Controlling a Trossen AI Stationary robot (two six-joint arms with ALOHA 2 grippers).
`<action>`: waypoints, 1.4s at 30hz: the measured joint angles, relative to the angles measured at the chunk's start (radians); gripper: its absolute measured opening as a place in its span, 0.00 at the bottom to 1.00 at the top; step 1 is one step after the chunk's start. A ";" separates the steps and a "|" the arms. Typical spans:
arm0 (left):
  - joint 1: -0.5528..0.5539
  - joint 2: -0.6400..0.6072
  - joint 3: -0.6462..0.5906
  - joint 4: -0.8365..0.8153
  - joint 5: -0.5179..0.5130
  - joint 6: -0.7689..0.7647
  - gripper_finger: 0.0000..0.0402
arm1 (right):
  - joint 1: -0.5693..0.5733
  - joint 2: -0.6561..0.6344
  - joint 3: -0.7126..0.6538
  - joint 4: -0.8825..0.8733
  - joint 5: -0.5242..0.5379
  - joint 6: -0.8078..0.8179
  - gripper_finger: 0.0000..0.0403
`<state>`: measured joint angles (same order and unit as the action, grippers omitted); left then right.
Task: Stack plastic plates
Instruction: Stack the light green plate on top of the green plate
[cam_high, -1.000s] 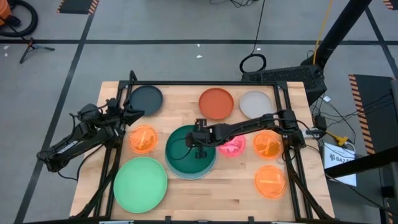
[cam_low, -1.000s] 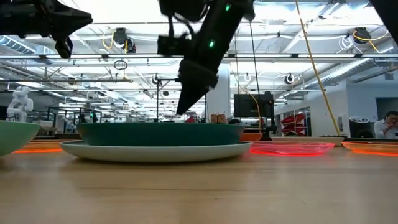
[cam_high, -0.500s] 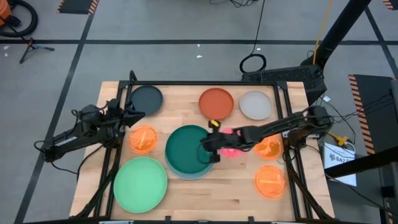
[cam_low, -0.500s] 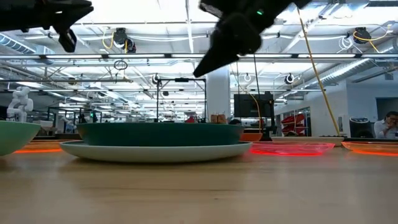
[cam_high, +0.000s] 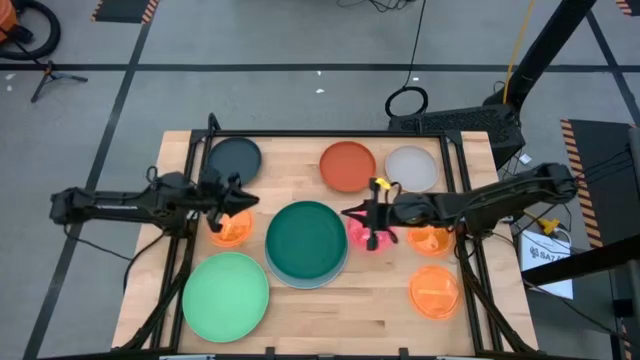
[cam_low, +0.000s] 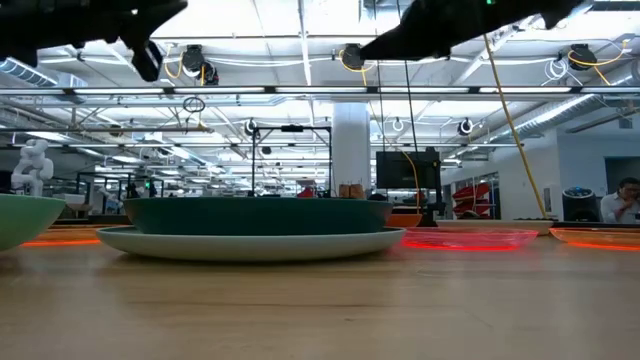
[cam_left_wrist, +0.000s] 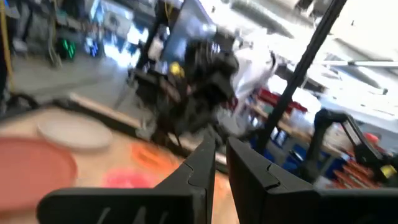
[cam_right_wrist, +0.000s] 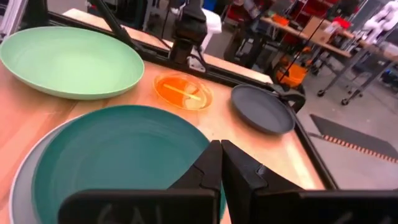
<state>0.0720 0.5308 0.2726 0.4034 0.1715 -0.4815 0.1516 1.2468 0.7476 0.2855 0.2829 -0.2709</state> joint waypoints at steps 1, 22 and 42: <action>-0.019 0.022 0.000 -0.009 -0.001 -0.010 0.12 | 0.000 -0.024 -0.016 0.000 0.000 -0.003 0.00; -0.461 0.415 0.370 -1.148 -0.069 -0.283 0.12 | 0.000 -0.253 -0.119 -0.081 0.002 0.044 0.00; -0.617 0.574 0.397 -1.218 -0.076 -0.253 0.12 | 0.000 -0.253 -0.119 -0.081 0.003 0.050 0.00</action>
<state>-0.5453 1.1051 0.6701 -0.8148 0.0956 -0.7347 0.1516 0.9939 0.6289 0.2047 0.2855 -0.2207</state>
